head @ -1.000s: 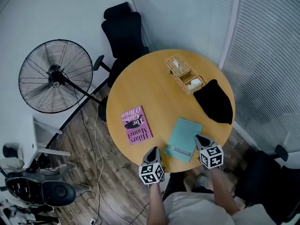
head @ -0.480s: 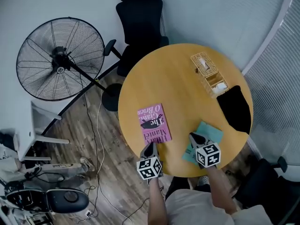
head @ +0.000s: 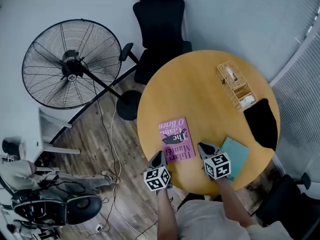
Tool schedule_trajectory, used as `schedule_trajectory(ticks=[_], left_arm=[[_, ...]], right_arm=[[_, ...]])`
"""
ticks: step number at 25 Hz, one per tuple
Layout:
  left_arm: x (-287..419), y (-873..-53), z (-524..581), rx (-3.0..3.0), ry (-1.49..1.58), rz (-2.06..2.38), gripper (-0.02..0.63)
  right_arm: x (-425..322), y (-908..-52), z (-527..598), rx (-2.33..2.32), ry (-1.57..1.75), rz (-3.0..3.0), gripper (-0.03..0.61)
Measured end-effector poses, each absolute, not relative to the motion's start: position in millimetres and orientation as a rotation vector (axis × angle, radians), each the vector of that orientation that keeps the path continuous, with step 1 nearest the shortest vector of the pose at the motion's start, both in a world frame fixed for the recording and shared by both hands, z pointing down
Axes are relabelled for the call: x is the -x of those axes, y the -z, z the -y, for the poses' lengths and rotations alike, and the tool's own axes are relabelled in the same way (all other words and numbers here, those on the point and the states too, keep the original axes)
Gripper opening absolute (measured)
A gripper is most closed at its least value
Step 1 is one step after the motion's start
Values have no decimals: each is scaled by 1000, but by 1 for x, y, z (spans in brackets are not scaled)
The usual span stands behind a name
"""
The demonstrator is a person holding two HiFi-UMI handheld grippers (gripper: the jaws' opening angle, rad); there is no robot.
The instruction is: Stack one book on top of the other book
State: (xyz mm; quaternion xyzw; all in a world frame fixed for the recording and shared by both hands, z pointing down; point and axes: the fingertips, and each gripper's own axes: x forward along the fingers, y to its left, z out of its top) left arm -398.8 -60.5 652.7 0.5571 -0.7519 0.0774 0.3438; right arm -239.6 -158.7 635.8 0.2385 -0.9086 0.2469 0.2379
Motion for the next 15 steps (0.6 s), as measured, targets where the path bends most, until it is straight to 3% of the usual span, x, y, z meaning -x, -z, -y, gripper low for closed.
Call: schedule_trajectory(ticks=[15], left_arm=[[436, -649, 86, -1449, -160, 1962, 31]], right_arm=[[281, -640, 179, -574, -639, 2477, 23]])
